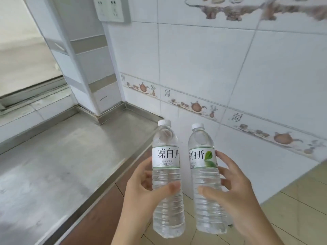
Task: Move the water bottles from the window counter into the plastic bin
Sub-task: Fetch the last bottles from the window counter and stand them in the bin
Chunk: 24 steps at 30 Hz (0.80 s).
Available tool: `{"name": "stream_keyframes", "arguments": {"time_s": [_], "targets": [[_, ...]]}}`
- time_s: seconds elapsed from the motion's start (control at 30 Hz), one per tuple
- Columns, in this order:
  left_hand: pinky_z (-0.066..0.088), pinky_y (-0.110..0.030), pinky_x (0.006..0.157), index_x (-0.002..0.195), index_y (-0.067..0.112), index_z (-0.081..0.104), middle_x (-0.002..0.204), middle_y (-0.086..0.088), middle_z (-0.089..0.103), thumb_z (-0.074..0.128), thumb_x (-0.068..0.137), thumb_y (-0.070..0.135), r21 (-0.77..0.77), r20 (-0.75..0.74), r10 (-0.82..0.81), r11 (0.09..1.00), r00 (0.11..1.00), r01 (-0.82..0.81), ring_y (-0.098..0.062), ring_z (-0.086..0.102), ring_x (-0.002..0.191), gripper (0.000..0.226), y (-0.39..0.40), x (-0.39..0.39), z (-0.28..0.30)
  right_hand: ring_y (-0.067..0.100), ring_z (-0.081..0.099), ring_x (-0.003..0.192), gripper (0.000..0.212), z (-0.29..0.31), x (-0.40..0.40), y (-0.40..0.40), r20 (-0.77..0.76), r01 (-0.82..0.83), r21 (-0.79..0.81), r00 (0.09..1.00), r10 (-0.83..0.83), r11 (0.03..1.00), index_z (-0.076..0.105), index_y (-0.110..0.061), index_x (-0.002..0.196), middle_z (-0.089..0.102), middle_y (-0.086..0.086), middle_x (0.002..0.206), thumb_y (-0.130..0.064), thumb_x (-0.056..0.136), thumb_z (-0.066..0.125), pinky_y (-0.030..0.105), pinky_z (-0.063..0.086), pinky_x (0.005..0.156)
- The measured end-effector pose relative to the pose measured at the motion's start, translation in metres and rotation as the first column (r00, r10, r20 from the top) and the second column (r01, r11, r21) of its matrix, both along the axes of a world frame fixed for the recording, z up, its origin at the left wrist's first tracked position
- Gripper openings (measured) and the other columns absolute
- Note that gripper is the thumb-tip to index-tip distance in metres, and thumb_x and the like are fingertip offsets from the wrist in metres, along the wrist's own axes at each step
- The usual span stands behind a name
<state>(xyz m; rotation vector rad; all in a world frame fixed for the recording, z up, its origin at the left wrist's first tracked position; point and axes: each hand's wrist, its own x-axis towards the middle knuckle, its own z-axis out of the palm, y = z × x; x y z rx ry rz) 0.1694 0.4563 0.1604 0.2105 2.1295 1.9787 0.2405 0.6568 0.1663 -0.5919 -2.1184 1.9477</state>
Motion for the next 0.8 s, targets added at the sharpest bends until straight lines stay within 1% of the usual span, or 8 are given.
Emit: {"name": "stream_keyframes", "arguments": {"time_s": [0.1,0.23,0.3,0.43,0.6,0.7,0.77,0.8], "targets": [[0.059,-0.027,0.072,0.114,0.047,0.067,0.094,0.001,0.077,0.091,0.045,0.038,-0.009,-0.005,-0.091,0.996,0.996,0.091,-0.019,0.074,0.086,0.074,0.054,0.03,-0.002,0.007,0.069,0.082,0.091,-0.003,0.049,0.045,-0.01,0.068,0.006,0.998,-0.068,0.998,0.049,-0.058,0.121,0.072,-0.014,0.103,-0.01,0.053,0.086,0.038,0.059,0.071],[0.06,-0.027,0.07,0.116,0.046,0.066,0.095,0.002,0.076,0.09,0.042,0.041,-0.02,0.022,-0.179,0.984,0.984,0.18,-0.02,0.073,0.085,0.078,0.128,0.079,-0.005,0.017,0.069,0.091,0.092,-0.004,0.114,0.104,-0.026,0.154,-0.026,0.988,-0.154,0.988,0.051,-0.057,0.12,0.072,-0.011,0.104,-0.021,0.042,0.084,0.042,0.061,0.072],[0.061,-0.032,0.073,0.117,0.045,0.065,0.096,0.001,0.076,0.091,0.041,0.041,-0.01,0.04,-0.218,0.976,0.975,0.219,-0.021,0.074,0.086,0.08,0.163,0.104,-0.007,0.016,0.069,0.093,0.092,-0.005,0.148,0.131,-0.049,0.209,-0.054,0.976,-0.211,0.977,0.052,-0.055,0.12,0.071,-0.011,0.103,-0.02,0.04,0.082,0.036,0.06,0.066],[0.058,-0.026,0.068,0.114,0.047,0.066,0.093,0.006,0.077,0.09,0.039,0.042,0.003,0.062,-0.32,0.947,0.945,0.32,-0.015,0.074,0.082,0.078,0.23,0.154,-0.009,0.013,0.068,0.091,0.093,-0.004,0.218,0.185,-0.055,0.323,-0.084,0.943,-0.329,0.943,0.054,-0.051,0.122,0.073,-0.011,0.101,-0.01,0.043,0.081,0.026,0.057,0.06],[0.061,-0.031,0.07,0.108,0.048,0.069,0.09,0.004,0.077,0.088,0.038,0.041,0.004,0.079,-0.465,0.885,0.882,0.466,-0.019,0.073,0.081,0.074,0.318,0.202,-0.002,0.019,0.068,0.093,0.087,0.0,0.293,0.248,-0.05,0.482,-0.079,0.873,-0.486,0.873,0.054,-0.056,0.116,0.073,-0.01,0.1,-0.012,0.045,0.081,0.035,0.059,0.065],[0.057,-0.023,0.063,0.099,0.051,0.071,0.088,0.005,0.078,0.087,0.035,0.038,0.016,0.083,-0.549,0.835,0.832,0.55,-0.016,0.074,0.078,0.068,0.371,0.224,0.002,0.018,0.066,0.095,0.09,-0.001,0.33,0.283,-0.057,0.567,-0.089,0.818,-0.572,0.819,0.053,-0.056,0.117,0.073,-0.01,0.102,-0.017,0.042,0.084,0.033,0.058,0.063],[0.058,-0.022,0.064,0.104,0.047,0.071,0.09,0.004,0.078,0.088,0.037,0.037,0.008,0.079,-0.619,0.784,0.781,0.621,-0.017,0.075,0.081,0.069,0.406,0.237,0.004,0.015,0.066,0.096,0.092,-0.001,0.352,0.307,-0.055,0.622,-0.094,0.776,-0.628,0.777,0.052,-0.058,0.118,0.072,-0.011,0.103,-0.022,0.04,0.085,0.035,0.059,0.064],[0.06,-0.026,0.067,0.108,0.042,0.071,0.092,0.002,0.079,0.089,0.038,0.036,0.005,0.081,-0.649,0.759,0.756,0.651,-0.019,0.075,0.084,0.072,0.424,0.243,0.004,0.014,0.066,0.096,0.093,-0.002,0.362,0.318,-0.055,0.652,-0.096,0.751,-0.658,0.752,0.051,-0.058,0.117,0.072,-0.011,0.103,-0.024,0.039,0.085,0.036,0.06,0.065]]}}
